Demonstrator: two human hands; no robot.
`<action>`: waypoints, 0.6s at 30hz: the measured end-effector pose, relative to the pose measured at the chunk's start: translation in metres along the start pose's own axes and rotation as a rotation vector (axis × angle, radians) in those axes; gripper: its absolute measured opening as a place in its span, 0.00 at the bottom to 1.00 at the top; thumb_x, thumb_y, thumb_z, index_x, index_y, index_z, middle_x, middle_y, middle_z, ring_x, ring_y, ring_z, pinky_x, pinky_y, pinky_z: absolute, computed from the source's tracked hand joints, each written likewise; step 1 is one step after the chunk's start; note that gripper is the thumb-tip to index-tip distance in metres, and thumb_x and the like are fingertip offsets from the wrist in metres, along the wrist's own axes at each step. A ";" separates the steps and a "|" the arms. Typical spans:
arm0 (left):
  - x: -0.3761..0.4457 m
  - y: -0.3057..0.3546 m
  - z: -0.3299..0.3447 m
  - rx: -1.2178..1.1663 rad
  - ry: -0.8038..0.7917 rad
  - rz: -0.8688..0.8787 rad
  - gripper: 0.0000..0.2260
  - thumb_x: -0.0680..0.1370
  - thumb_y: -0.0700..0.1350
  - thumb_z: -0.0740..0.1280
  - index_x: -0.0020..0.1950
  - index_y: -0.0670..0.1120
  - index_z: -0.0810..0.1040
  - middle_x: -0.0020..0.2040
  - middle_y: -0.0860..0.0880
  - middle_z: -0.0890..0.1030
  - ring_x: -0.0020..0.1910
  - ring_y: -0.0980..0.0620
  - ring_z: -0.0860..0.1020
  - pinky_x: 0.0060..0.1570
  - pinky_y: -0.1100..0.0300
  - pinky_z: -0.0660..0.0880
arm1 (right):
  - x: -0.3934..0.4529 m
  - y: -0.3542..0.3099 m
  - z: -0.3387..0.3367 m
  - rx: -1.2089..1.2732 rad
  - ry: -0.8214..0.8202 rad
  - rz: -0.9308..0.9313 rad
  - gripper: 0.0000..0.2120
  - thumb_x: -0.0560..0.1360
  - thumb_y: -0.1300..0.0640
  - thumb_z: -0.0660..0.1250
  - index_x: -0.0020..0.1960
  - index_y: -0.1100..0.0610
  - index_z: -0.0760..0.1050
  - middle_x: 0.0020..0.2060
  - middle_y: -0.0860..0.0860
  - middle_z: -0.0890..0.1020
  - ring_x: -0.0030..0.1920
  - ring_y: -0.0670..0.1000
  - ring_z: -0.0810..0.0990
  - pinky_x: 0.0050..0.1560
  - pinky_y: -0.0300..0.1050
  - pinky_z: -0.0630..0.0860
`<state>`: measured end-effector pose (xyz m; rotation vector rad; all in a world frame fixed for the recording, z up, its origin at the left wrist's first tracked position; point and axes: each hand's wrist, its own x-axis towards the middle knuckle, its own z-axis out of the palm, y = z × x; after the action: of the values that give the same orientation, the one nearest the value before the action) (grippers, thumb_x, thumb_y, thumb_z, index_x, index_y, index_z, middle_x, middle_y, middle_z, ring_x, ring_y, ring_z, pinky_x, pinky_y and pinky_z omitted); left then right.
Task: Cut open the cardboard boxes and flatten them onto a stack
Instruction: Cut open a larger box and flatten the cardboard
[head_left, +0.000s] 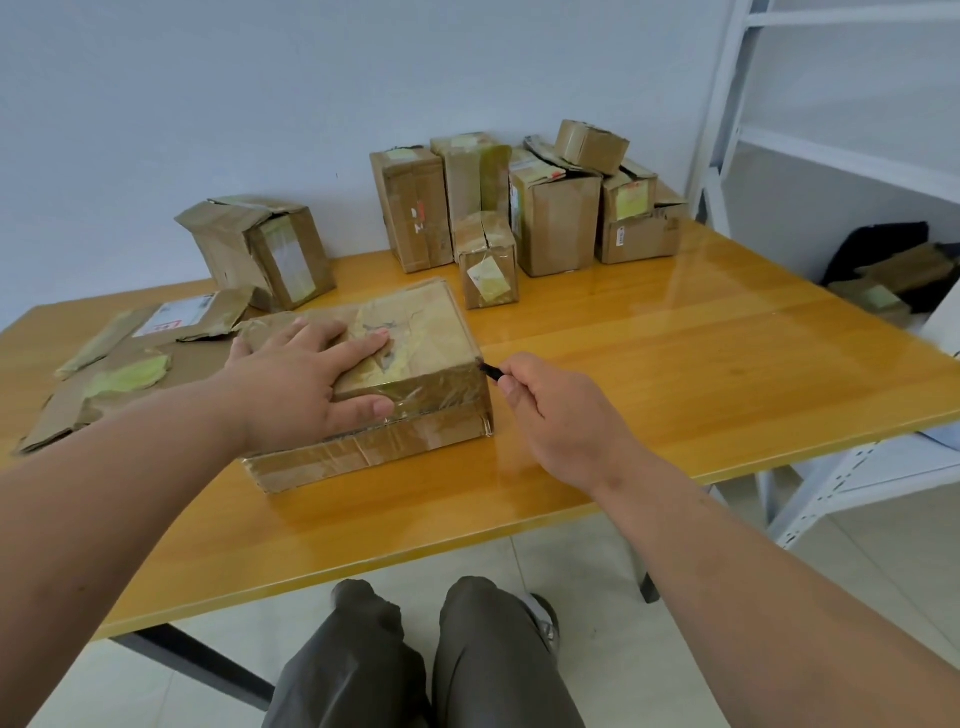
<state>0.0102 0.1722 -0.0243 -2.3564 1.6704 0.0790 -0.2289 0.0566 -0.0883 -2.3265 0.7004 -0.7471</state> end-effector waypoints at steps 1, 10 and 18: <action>0.000 0.000 0.000 0.000 0.002 0.000 0.46 0.58 0.81 0.34 0.75 0.70 0.37 0.79 0.56 0.47 0.79 0.45 0.48 0.72 0.32 0.51 | 0.000 0.001 0.001 -0.006 0.015 -0.006 0.11 0.84 0.55 0.54 0.49 0.57 0.73 0.29 0.45 0.71 0.27 0.45 0.66 0.28 0.37 0.60; 0.000 0.000 0.000 -0.016 -0.002 -0.003 0.46 0.58 0.81 0.35 0.75 0.70 0.38 0.79 0.55 0.47 0.79 0.45 0.48 0.72 0.31 0.49 | 0.000 0.003 0.006 -0.062 0.107 -0.062 0.11 0.84 0.56 0.55 0.48 0.57 0.73 0.29 0.44 0.71 0.27 0.45 0.67 0.27 0.37 0.63; 0.000 0.000 0.002 -0.022 0.010 0.003 0.45 0.58 0.81 0.36 0.75 0.70 0.38 0.79 0.55 0.48 0.79 0.45 0.48 0.71 0.30 0.50 | 0.001 0.006 0.009 -0.161 0.126 -0.098 0.10 0.84 0.56 0.54 0.46 0.55 0.70 0.29 0.44 0.70 0.27 0.45 0.68 0.28 0.37 0.58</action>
<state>0.0104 0.1725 -0.0257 -2.3742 1.6869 0.0864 -0.2241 0.0552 -0.0984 -2.4910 0.7297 -0.9178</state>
